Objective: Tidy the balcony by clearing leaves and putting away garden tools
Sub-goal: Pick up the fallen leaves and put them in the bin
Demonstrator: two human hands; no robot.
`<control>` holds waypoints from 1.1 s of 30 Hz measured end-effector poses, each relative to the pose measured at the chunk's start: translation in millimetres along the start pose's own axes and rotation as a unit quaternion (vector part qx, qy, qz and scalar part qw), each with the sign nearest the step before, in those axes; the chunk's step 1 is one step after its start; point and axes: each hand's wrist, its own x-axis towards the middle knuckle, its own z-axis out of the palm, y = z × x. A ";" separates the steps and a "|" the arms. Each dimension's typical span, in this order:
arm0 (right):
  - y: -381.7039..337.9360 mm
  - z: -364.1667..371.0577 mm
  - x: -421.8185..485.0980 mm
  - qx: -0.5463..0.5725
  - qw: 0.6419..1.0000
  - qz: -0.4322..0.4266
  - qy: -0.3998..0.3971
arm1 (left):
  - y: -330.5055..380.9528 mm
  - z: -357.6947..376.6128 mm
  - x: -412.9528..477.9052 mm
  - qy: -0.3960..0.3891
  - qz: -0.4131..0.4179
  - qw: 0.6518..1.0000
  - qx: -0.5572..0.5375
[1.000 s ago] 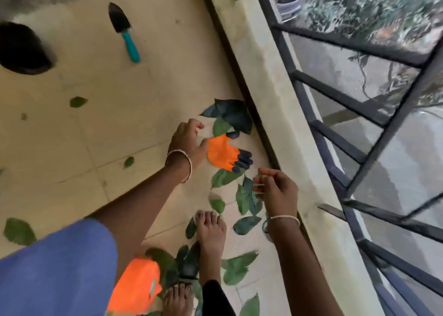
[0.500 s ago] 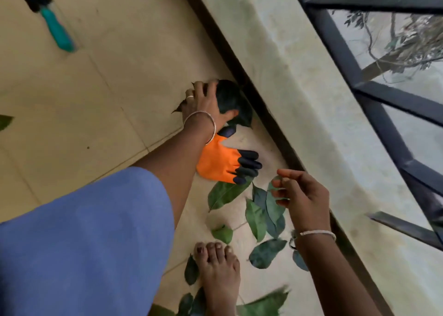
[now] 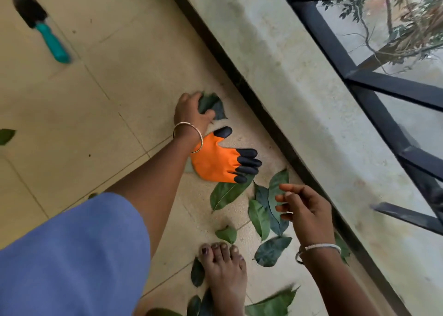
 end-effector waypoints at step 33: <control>50.7 80.7 0.0 -0.155 0.984 0.071 0.047 | -45.2 -102.9 -252.5 0.047 -0.280 0.842 -0.458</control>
